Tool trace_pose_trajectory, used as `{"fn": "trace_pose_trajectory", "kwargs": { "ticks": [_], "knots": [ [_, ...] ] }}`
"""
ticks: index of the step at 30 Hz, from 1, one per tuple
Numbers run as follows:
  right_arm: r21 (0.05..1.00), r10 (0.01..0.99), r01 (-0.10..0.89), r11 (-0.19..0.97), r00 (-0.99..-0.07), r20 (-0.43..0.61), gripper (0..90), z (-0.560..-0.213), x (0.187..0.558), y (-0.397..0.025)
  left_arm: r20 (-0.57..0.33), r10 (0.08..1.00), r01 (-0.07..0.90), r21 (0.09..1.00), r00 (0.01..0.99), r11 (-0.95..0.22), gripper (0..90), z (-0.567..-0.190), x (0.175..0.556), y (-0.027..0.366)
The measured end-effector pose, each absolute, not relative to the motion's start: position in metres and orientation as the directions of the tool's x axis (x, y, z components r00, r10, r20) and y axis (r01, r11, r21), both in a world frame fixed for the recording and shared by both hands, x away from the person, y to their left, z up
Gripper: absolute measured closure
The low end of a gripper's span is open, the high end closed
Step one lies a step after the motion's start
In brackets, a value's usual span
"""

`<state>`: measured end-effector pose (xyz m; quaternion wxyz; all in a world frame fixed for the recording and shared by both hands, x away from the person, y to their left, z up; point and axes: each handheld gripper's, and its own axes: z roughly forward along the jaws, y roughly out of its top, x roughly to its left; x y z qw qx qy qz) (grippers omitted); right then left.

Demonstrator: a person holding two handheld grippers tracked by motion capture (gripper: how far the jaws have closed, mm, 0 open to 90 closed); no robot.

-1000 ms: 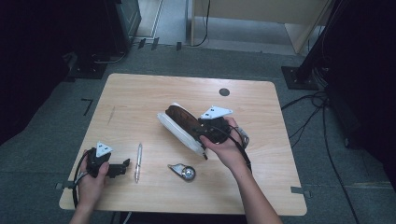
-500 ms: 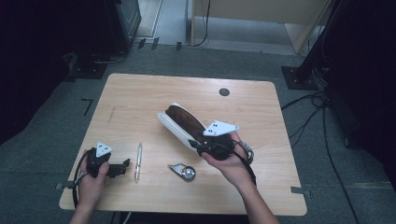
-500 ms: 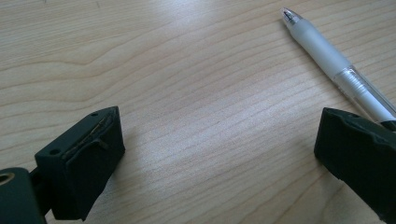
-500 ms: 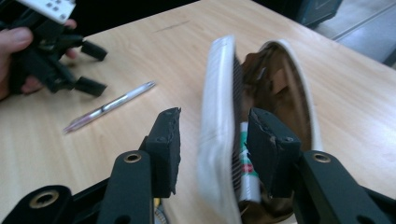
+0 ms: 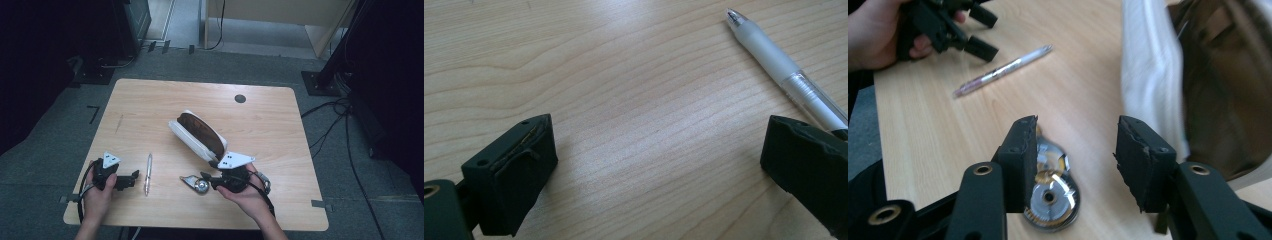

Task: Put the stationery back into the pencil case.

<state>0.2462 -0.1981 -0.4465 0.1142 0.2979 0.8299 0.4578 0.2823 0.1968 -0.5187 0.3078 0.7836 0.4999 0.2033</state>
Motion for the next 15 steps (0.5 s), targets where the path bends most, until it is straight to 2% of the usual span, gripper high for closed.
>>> {"fn": "trace_pose_trajectory", "kwargs": {
  "ticks": [7, 15],
  "knots": [
    [0.805, 0.568, 0.413, 0.426, -0.815, 0.118, 48.3, -0.473, 0.24, -0.193, 0.011, 0.909, 0.658, 0.686, 0.418, -0.311, 1.6, -0.519, 0.282, 0.197],
    [0.773, 0.574, 0.451, 0.446, -0.807, 0.14, 38.7, -0.495, 0.243, -0.188, 0.011, 0.909, 0.658, 0.686, 0.417, -0.31, 1.6, -0.519, 0.282, 0.197]
  ]
}}
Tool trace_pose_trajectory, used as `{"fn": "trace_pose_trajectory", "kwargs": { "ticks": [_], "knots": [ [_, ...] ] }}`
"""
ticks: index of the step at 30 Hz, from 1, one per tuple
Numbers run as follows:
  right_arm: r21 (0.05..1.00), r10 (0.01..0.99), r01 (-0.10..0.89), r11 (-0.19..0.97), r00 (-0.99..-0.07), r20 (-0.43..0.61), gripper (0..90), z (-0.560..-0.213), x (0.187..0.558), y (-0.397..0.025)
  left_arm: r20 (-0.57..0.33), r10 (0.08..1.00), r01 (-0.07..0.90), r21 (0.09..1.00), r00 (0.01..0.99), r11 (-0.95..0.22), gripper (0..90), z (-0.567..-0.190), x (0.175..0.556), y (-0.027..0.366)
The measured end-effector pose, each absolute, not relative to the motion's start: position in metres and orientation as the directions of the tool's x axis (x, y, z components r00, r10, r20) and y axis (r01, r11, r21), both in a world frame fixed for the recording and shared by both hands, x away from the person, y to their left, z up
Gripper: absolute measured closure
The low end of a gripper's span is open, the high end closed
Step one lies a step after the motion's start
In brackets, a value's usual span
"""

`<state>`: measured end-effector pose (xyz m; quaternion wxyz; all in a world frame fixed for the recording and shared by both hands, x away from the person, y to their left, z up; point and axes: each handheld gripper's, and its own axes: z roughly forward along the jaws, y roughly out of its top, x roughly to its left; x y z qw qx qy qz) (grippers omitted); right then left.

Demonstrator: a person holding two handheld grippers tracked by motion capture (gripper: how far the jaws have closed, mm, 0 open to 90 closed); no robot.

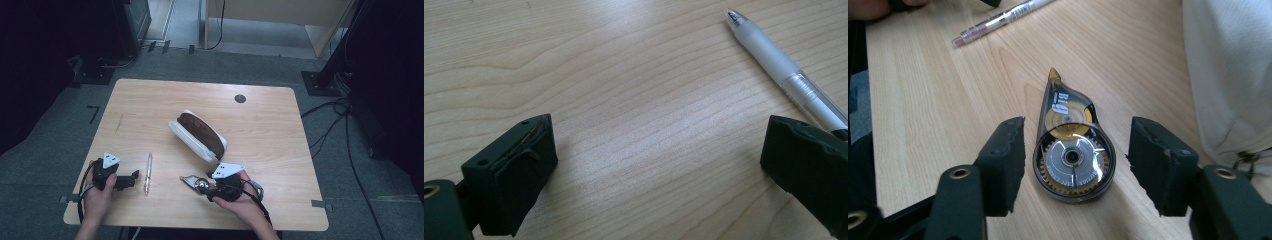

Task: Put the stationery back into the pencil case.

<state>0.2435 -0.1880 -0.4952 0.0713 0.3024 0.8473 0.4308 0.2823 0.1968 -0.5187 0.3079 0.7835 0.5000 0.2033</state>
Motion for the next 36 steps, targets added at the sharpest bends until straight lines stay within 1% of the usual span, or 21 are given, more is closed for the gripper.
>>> {"fn": "trace_pose_trajectory", "kwargs": {
  "ticks": [3, 6, 8, 10, 16, 19, 26, 31, 36],
  "knots": [
    [0.76, 0.572, 0.468, 0.452, -0.805, 0.156, 34.6, -0.502, 0.245, -0.186, 0.011, 0.909, 0.658, 0.686, 0.418, -0.311, 1.5, -0.519, 0.282, 0.197],
    [0.755, 0.569, 0.463, 0.465, -0.809, 0.146, 33.8, -0.508, 0.245, -0.181, 0.011, 0.909, 0.658, 0.686, 0.418, -0.311, 1.5, -0.519, 0.282, 0.197],
    [0.748, 0.575, 0.454, 0.485, -0.81, 0.119, 33.5, -0.512, 0.245, -0.178, 0.01, 0.908, 0.658, 0.686, 0.419, -0.311, 1.6, -0.519, 0.283, 0.197],
    [0.741, 0.583, 0.456, 0.492, -0.805, 0.108, 33.5, -0.514, 0.245, -0.176, 0.011, 0.907, 0.657, 0.686, 0.42, -0.312, 1.6, -0.519, 0.283, 0.197],
    [0.737, 0.592, 0.447, 0.507, -0.802, 0.079, 38.0, -0.517, 0.244, -0.174, 0.011, 0.907, 0.656, 0.687, 0.421, -0.312, 1.6, -0.519, 0.283, 0.197],
    [0.738, 0.59, 0.44, 0.513, -0.804, 0.069, 37.9, -0.518, 0.243, -0.174, 0.01, 0.907, 0.656, 0.687, 0.422, -0.313, 1.6, -0.519, 0.283, 0.197],
    [0.736, 0.566, 0.407, 0.541, -0.824, 0.04, 32.5, -0.519, 0.244, -0.171, 0.011, 0.906, 0.656, 0.687, 0.422, -0.314, 1.6, -0.519, 0.283, 0.197],
    [0.741, 0.557, 0.391, 0.545, -0.83, 0.028, 34.3, -0.52, 0.244, -0.167, 0.011, 0.907, 0.656, 0.687, 0.422, -0.314, 1.6, -0.519, 0.283, 0.197],
    [0.754, 0.562, 0.382, 0.534, -0.827, 0.021, 37.8, -0.522, 0.243, -0.167, 0.011, 0.906, 0.656, 0.687, 0.422, -0.314, 1.5, -0.519, 0.283, 0.197]
  ]
}}
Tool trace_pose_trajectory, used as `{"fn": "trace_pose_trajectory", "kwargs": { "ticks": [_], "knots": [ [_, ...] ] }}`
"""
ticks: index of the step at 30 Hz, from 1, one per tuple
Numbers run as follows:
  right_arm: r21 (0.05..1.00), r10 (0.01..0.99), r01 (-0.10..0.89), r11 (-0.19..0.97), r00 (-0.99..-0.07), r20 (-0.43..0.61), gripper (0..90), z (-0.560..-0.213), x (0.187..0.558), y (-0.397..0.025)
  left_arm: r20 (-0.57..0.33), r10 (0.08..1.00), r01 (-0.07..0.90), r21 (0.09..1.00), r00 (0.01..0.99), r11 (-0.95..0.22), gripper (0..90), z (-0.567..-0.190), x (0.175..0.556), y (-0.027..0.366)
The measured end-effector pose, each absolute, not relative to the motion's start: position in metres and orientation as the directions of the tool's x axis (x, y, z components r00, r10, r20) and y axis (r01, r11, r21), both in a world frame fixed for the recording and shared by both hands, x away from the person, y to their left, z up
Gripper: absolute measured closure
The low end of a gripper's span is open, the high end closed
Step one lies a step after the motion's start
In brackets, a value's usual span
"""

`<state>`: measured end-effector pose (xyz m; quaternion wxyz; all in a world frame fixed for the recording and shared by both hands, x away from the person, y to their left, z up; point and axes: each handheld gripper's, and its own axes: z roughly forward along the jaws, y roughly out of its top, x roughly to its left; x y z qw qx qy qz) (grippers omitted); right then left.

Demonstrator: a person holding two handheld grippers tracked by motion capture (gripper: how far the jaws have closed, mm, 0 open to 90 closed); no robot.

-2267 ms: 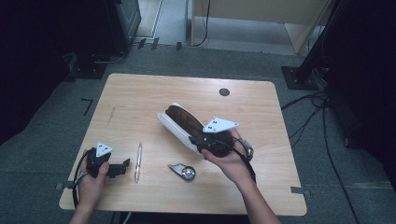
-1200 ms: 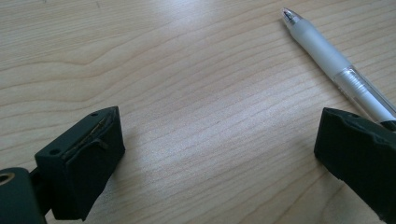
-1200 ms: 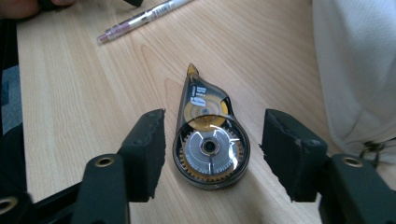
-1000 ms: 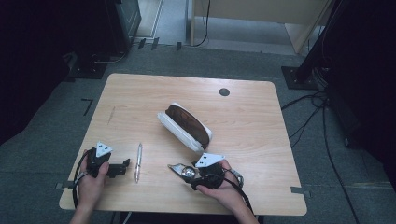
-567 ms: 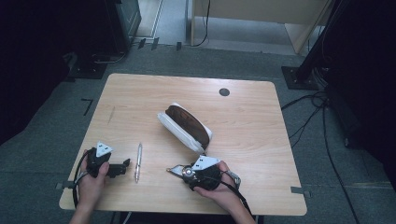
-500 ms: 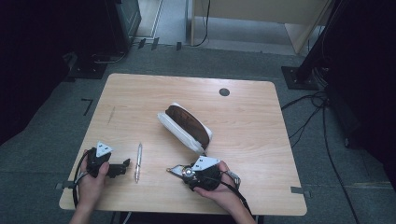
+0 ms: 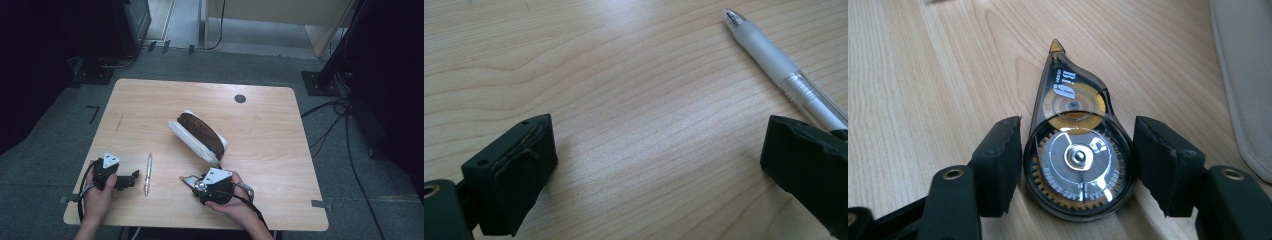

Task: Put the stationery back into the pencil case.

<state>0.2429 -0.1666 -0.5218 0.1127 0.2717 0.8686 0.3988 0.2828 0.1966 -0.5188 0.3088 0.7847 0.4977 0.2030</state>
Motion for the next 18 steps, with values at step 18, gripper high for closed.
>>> {"fn": "trace_pose_trajectory", "kwargs": {
  "ticks": [18],
  "knots": [
    [0.765, 0.585, 0.387, 0.514, -0.811, 0.018, 42.2, -0.5224, 0.2384, -0.1681, 0.011, 0.906, 0.655, 0.687, 0.422, -0.314, 1.6, -0.5188, 0.2828, 0.1966]
  ]
}}
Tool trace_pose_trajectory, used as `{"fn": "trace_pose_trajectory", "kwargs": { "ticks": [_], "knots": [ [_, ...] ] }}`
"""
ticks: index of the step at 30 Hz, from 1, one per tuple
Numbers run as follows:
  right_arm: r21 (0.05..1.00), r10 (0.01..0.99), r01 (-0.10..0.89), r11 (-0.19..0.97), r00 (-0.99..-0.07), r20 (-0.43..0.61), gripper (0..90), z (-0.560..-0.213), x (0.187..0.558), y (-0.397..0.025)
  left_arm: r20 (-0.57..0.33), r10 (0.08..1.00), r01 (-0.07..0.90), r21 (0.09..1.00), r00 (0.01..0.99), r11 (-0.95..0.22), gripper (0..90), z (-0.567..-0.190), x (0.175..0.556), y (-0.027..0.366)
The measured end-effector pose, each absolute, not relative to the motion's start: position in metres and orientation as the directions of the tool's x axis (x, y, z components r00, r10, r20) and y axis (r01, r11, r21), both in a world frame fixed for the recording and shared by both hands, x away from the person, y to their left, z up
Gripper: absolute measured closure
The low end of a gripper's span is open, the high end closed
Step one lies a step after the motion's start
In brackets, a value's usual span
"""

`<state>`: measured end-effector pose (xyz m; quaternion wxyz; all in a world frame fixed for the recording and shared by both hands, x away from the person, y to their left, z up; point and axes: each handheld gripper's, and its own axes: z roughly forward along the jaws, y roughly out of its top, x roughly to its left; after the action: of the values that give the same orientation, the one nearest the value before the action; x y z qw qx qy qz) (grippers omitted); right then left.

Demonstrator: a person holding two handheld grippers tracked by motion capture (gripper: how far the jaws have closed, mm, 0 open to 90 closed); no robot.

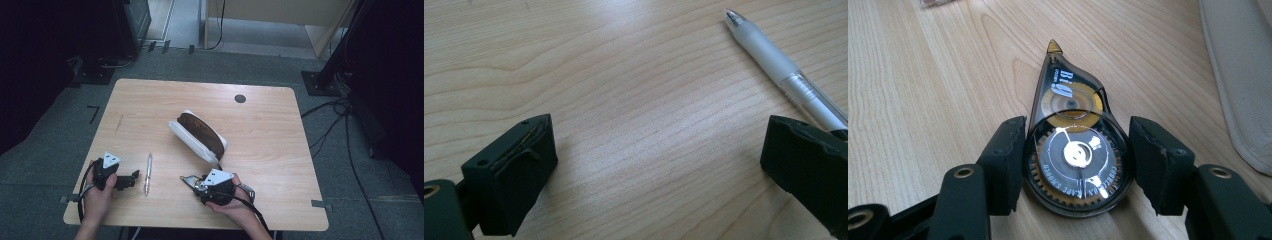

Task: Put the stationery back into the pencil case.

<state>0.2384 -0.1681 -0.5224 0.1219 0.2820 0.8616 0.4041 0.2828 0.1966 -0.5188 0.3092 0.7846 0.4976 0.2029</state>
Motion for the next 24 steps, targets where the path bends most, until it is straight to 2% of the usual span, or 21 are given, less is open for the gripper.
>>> {"fn": "trace_pose_trajectory", "kwargs": {
  "ticks": [9, 24],
  "knots": [
    [0.782, 0.588, 0.37, 0.502, -0.809, 0.005, 42.3, -0.518, 0.237, -0.174, 0.01, 0.906, 0.655, 0.687, 0.422, -0.313, 1.6, -0.519, 0.283, 0.197],
    [0.82, 0.589, 0.348, 0.454, -0.808, 0.017, 42.3, -0.487, 0.232, -0.182, 0.011, 0.906, 0.656, 0.686, 0.423, -0.315, 1.5, -0.519, 0.283, 0.197]
  ]
}}
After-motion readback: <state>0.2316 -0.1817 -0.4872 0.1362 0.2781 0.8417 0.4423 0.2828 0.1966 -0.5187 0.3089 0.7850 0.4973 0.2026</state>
